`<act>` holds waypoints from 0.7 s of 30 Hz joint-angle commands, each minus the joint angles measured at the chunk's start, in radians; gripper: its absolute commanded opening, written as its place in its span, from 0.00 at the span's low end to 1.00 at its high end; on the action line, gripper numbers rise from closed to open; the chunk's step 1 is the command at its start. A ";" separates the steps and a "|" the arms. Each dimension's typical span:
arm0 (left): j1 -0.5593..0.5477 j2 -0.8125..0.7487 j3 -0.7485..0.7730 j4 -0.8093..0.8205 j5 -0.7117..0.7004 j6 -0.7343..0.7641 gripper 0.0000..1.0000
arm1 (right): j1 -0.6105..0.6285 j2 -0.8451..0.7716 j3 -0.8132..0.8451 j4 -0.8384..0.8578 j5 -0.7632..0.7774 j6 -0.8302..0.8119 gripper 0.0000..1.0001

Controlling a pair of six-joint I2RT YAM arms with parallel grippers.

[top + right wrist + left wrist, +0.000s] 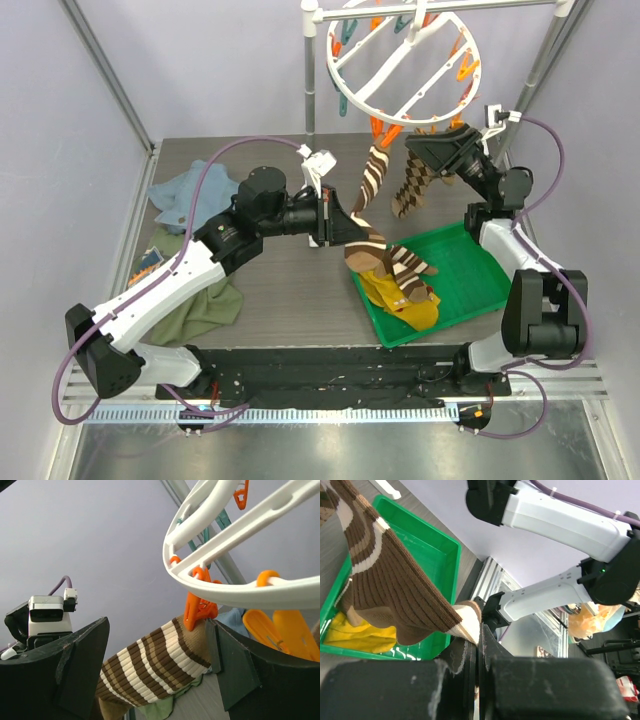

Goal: Remove the socks clipped to the hanger

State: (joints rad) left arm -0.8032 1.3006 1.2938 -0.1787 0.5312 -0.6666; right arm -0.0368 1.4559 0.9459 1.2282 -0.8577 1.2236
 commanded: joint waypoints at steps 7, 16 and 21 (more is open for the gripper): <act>0.004 -0.015 0.033 0.021 0.065 -0.047 0.00 | 0.017 0.173 0.079 0.390 0.042 0.192 0.86; 0.004 0.017 0.036 0.036 0.098 -0.064 0.00 | 0.069 0.208 0.105 0.418 0.072 0.137 0.86; 0.004 0.038 0.045 0.048 0.116 -0.071 0.00 | 0.084 0.208 0.125 0.442 0.075 0.126 0.84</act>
State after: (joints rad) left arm -0.8028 1.3247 1.2938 -0.1719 0.6006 -0.7204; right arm 0.0326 1.6691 1.0195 1.2877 -0.7971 1.3708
